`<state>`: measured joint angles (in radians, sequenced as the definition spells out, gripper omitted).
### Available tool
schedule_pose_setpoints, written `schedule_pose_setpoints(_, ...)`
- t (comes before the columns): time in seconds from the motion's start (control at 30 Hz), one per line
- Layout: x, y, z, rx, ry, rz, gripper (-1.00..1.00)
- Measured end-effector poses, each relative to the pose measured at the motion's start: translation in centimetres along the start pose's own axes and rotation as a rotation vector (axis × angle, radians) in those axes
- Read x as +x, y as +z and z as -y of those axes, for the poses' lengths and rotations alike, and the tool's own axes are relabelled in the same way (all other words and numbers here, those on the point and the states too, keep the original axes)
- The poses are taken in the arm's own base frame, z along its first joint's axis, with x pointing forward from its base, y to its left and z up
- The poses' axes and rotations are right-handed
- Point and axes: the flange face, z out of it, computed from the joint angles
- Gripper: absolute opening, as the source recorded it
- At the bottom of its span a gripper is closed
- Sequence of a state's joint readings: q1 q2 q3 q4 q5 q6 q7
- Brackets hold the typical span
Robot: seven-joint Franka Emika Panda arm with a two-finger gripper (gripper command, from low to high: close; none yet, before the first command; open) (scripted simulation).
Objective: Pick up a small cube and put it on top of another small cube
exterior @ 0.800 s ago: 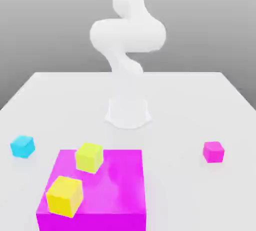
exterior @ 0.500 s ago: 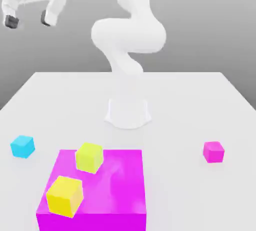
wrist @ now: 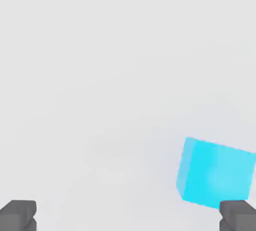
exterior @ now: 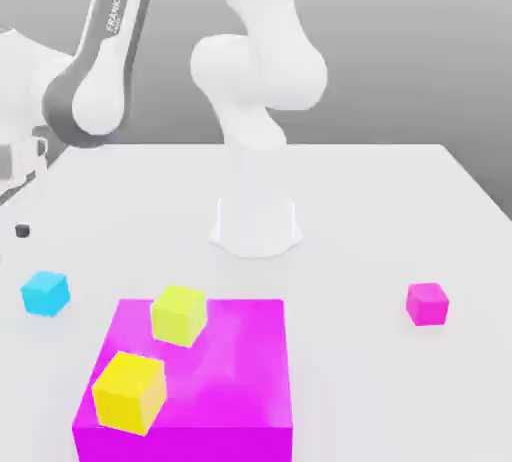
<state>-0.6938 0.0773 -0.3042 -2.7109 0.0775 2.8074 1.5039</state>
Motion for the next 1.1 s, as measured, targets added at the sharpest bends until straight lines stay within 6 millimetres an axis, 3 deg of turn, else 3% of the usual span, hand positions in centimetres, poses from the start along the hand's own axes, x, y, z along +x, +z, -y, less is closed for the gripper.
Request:
schedule_pose_setpoints(0.2,0.7,6.6,-0.8,-0.023,0.038,-0.004,0.00)
schedule_pose_setpoints(0.23,0.7,7.3,-0.9,-0.023,0.039,-0.004,-1.00)
schedule_pose_setpoints(0.47,0.7,7.4,-0.9,-0.022,0.039,-0.004,-1.00)
schedule_pose_setpoints(0.67,0.6,1.9,-0.7,-0.022,0.038,-0.002,-1.00)
schedule_pose_setpoints(0.7,-0.9,0.8,-0.6,-0.022,0.026,0.004,-1.00)
schedule_pose_setpoints(0.8,-7.8,-2.7,-0.9,-0.022,-0.043,0.021,-1.00)
schedule_pose_setpoints(0.9,-14.5,-6.3,-2.7,-0.025,-0.105,0.029,-1.00)
schedule_pose_setpoints(1.0,-20.6,-9.9,-5.9,-0.027,-0.165,0.026,-1.00)
schedule_pose_setpoints(1.1,-25.8,-12.9,-10.4,-0.025,-0.230,0.010,-1.00)
